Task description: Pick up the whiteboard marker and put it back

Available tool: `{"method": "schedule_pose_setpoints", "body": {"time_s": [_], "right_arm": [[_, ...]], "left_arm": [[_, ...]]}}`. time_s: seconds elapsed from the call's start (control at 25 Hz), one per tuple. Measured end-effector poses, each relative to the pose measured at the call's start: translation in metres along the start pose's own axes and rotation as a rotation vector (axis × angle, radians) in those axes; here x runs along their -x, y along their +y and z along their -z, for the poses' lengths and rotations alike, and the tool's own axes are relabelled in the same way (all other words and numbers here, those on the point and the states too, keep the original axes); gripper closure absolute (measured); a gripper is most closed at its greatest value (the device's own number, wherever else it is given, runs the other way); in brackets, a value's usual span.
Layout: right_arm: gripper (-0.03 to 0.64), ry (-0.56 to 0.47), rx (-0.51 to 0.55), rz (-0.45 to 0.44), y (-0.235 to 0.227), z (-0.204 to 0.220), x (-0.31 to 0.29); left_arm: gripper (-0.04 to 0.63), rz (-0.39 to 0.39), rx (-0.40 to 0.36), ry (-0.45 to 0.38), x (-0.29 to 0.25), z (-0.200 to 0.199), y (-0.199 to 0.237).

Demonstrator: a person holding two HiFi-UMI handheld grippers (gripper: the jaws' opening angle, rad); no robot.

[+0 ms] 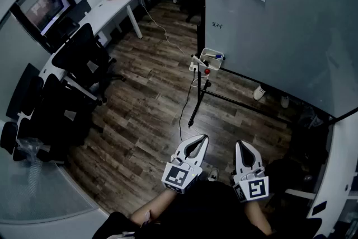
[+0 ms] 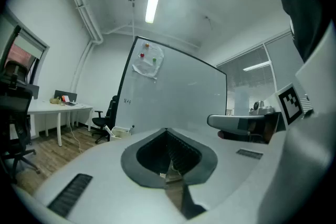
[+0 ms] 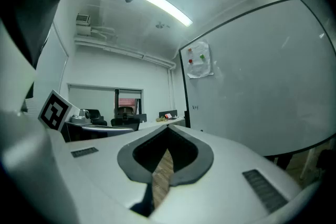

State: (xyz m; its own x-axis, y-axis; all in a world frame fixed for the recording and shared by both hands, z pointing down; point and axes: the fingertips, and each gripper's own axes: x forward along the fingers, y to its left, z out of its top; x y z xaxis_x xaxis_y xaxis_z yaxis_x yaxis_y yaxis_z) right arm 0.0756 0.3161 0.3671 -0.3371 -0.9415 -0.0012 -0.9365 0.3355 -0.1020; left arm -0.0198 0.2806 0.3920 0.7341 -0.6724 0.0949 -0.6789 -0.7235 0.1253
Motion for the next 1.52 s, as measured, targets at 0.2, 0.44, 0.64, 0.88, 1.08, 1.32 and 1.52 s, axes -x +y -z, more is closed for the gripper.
{"method": "schedule_pose_setpoints", "body": {"time_s": [0.2, 0.44, 0.64, 0.88, 1.08, 1.32, 1.52], "right_arm": [[0.604, -0.001, -0.023, 0.033, 0.006, -0.001, -0.007], [0.604, -0.001, -0.012, 0.025, 0.011, 0.003, -0.012], [0.604, 0.002, -0.013, 0.024, 0.018, 0.006, -0.018], [0.604, 0.0, -0.029, 0.028, 0.035, 0.009, -0.034], [0.604, 0.038, -0.03, 0.078, 0.043, 0.018, -0.043], [0.604, 0.058, -0.025, 0.109, 0.038, 0.024, -0.054], [0.604, 0.068, -0.042, 0.118, 0.023, 0.03, -0.065]], "left_arm": [[0.588, 0.019, 0.033, 0.003, 0.005, -0.004, 0.005], [0.588, 0.02, 0.018, -0.003, 0.009, -0.003, 0.016], [0.588, 0.027, 0.008, 0.007, 0.017, 0.0, 0.027], [0.588, 0.024, 0.016, 0.021, 0.028, 0.004, 0.046], [0.588, 0.034, 0.03, 0.022, 0.043, 0.007, 0.065], [0.588, 0.015, 0.053, 0.021, 0.037, 0.006, 0.088], [0.588, 0.004, 0.063, 0.026, 0.023, 0.007, 0.097]]}}
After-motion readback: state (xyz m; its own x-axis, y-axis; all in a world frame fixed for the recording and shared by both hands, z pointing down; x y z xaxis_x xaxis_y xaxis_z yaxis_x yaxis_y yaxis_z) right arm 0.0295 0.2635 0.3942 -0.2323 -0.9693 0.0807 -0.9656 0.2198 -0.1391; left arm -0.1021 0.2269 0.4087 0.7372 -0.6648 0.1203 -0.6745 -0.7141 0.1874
